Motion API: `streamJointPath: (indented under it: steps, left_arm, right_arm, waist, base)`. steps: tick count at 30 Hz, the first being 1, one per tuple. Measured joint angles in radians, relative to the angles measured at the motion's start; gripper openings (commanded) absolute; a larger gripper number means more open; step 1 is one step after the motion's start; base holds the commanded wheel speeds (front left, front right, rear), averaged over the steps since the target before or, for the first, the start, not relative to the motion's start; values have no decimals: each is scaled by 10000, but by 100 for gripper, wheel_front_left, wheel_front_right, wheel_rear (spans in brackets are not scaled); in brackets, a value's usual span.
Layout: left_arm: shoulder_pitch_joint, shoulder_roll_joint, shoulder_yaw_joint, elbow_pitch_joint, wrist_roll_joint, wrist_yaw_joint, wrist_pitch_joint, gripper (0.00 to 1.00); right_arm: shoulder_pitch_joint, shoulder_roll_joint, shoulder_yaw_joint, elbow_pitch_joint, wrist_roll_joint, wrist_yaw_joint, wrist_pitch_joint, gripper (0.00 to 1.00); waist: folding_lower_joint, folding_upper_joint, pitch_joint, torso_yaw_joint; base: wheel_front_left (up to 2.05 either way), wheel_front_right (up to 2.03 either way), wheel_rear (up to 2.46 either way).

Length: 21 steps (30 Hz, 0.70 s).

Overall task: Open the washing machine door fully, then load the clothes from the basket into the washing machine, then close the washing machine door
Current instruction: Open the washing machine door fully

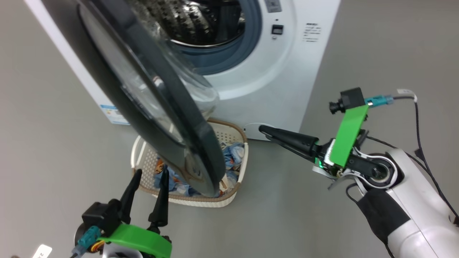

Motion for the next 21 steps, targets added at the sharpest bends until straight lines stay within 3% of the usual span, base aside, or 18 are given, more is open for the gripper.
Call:
streamJointPath:
  steps: [21]
  left_arm:
    - [548, 102, 677, -150, 90, 0, 0, 100]
  right_arm:
    - [2066, -1216, -995, -138, -328, 0, -1741, 100]
  waist:
    - [0, 0, -462, -1110]
  base:
    - [0, 0, 0]
